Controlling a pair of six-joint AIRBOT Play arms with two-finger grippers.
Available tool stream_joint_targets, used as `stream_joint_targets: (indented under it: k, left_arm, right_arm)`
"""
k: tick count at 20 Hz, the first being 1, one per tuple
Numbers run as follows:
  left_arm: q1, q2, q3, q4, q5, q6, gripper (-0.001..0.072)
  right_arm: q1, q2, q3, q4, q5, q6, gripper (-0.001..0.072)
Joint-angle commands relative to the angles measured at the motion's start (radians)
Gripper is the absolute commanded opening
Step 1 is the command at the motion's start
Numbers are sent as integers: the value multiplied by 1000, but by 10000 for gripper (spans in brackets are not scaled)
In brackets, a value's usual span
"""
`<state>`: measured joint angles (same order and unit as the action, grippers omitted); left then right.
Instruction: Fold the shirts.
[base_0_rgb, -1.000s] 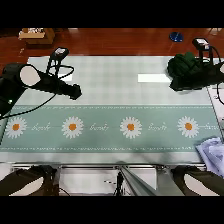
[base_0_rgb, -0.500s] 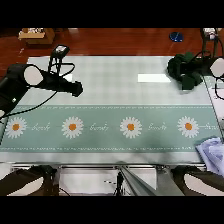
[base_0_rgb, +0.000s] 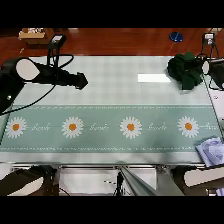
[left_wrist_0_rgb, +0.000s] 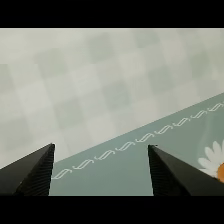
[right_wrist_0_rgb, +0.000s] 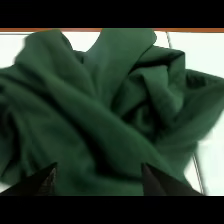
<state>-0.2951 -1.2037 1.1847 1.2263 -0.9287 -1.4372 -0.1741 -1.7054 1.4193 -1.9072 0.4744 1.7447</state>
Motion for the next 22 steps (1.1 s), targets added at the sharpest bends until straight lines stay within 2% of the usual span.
stream_joint_targets:
  k: [1,4,5,6,7,8,10,13,18,22]
  left_arm:
    - [0,1,18,-92,2,0,715]
    - [0,1,18,-140,2,0,715]
    - [0,1,18,-143,2,2,715]
    - [0,1,18,-143,2,16,714]
    - [3,2,21,-143,1,32,714]
    - [7,5,30,-143,1,54,714]
    - [20,18,78,-142,0,83,714]
    - [42,46,206,-142,-28,83,714]
    - [47,141,438,-142,-127,83,714]
    - [47,284,525,-108,-138,83,714]
  right_arm:
    - [-8,-130,78,-1,-23,6,585]
    - [-8,-195,80,43,5,6,583]
    - [-9,-209,80,66,31,6,564]
    - [-9,-213,80,70,50,4,493]
    - [-9,-199,81,66,78,-13,74]
    - [-9,-171,82,65,95,-27,26]
    - [-9,-74,82,64,94,-62,24]
    - [5,148,82,73,87,-108,23]
    - [113,557,82,77,93,-109,22]
    - [253,809,82,80,160,-108,23]
